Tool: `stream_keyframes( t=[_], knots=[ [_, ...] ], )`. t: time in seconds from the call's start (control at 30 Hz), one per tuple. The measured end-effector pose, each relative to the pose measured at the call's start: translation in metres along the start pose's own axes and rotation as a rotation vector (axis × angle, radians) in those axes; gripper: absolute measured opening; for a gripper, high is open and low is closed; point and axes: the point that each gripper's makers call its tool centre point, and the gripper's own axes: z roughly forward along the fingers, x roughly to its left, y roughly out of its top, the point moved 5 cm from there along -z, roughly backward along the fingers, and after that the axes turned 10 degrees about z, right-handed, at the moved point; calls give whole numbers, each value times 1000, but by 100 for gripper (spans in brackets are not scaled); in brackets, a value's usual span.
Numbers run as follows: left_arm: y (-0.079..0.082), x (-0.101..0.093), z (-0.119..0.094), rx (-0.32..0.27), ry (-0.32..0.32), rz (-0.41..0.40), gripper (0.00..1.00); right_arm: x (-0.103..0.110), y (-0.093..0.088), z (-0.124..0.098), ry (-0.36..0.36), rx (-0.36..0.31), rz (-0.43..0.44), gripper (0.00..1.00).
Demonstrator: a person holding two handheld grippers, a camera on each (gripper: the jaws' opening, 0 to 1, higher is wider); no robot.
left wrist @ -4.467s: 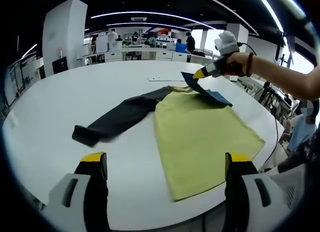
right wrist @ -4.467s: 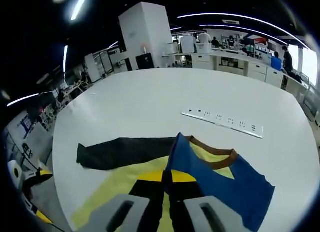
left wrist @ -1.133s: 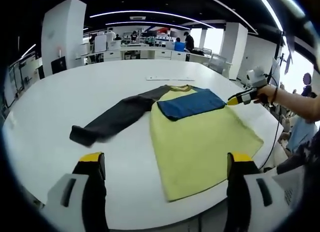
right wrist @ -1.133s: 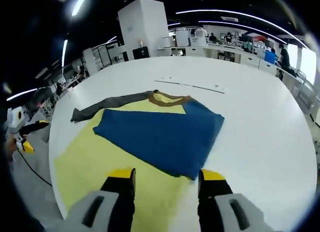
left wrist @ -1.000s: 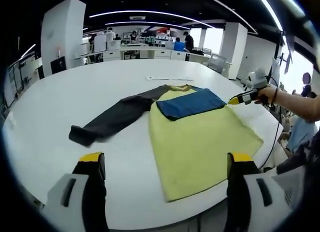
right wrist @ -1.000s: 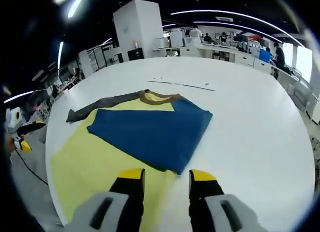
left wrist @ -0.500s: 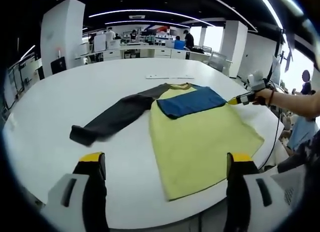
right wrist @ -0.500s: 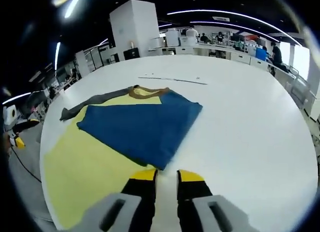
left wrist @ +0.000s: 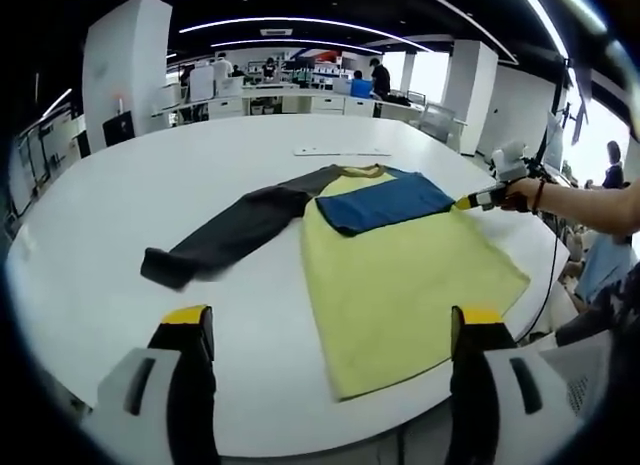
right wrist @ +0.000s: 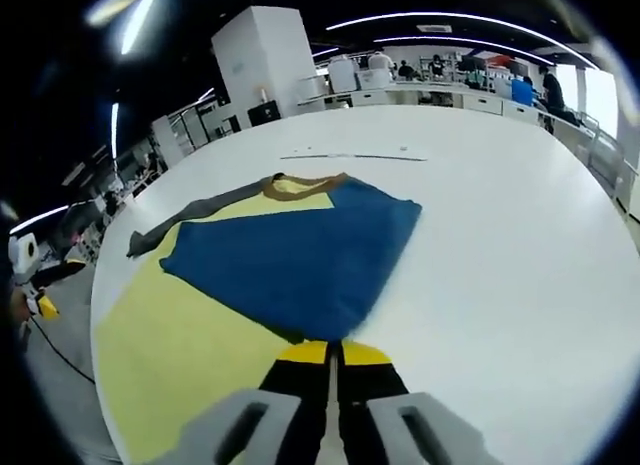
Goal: Fold the garment on the visible template until the final outline fits inside the template.
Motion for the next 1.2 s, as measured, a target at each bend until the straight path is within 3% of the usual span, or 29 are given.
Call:
stream_keyframes(
  t=[0.13, 0.5, 0.7, 0.83, 0.93, 1.03, 1.13, 1.2],
  knots=[
    [-1, 0, -1, -3, 4, -6, 95, -9, 2, -7, -72, 4, -51, 0],
    [-1, 3, -1, 0, 5, 3, 95, -10, 4, -6, -144, 29, -128, 0],
    [-3, 3, -2, 9, 5, 8, 95, -19, 7, -11, -152, 32, -111, 0],
    [-4, 2, -1, 13, 3, 7, 95, -18, 6, -13, -129, 25, -54, 0],
    [-3, 1, -1, 13, -1, 10, 94, -14, 3, -11, -79, 0, 109, 0],
    [-2, 0, 0, 12, -6, 15, 94, -15, 2, -11, -82, -15, 118, 1],
    [-2, 0, 0, 14, -8, 20, 94, -12, -1, -7, -52, -17, 191, 4],
    [-3, 0, 0, 18, -10, 24, 94, -11, -1, -5, -59, -20, 182, 2]
  ],
)
